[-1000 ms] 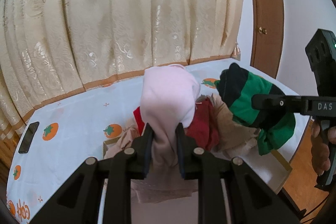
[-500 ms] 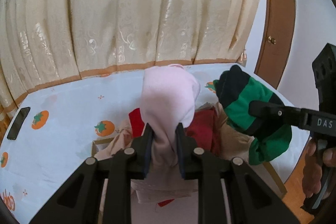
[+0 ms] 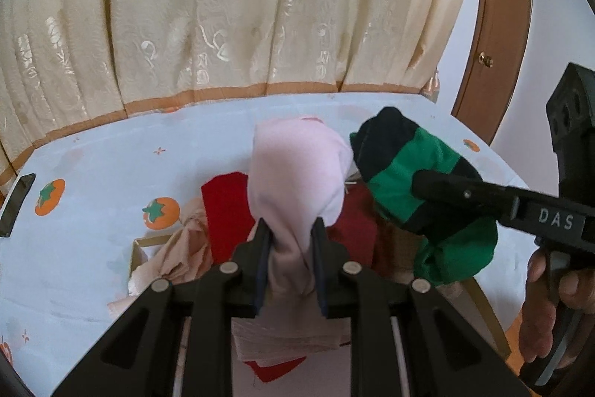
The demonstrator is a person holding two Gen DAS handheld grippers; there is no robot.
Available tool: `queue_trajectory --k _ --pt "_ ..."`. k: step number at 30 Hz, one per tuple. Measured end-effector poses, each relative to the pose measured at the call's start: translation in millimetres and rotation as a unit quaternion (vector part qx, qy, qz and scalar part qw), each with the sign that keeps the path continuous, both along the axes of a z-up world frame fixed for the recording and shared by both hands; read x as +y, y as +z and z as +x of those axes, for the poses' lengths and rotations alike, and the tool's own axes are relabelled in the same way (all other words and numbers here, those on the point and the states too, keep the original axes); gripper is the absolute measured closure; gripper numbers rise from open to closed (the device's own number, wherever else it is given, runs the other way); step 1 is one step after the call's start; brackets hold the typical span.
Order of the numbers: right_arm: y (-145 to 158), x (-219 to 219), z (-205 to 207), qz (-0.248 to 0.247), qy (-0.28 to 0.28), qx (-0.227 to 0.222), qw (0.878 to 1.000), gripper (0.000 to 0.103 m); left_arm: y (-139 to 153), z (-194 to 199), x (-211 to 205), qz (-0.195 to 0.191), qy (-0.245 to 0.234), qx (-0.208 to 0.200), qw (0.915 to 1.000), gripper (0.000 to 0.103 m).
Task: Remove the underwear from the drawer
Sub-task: 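Carry the held clothes over the beige box lid and lower them in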
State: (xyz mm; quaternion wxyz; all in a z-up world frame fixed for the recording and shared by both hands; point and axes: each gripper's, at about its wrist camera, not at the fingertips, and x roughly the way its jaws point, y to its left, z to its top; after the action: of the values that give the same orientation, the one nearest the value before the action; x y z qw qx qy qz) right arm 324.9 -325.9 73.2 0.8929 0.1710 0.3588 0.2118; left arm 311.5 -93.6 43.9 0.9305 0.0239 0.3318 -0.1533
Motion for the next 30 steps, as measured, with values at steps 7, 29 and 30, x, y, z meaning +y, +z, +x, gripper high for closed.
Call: queue_trajectory --k 7,29,30 --pt "-10.4 3.9 7.9 -0.010 0.003 0.006 1.000 0.075 -9.8 8.8 -6.1 0.011 0.000 0.002 0.9999 0.084" --pt "-36.5 24.2 18.2 -0.077 0.034 0.019 0.996 0.075 -30.4 9.5 -24.3 0.068 -0.009 -0.022 0.9974 0.081" --pt "-37.0 24.2 18.1 -0.078 0.034 0.019 0.996 0.075 -30.8 9.4 -24.7 0.069 -0.010 -0.022 0.9973 0.081"
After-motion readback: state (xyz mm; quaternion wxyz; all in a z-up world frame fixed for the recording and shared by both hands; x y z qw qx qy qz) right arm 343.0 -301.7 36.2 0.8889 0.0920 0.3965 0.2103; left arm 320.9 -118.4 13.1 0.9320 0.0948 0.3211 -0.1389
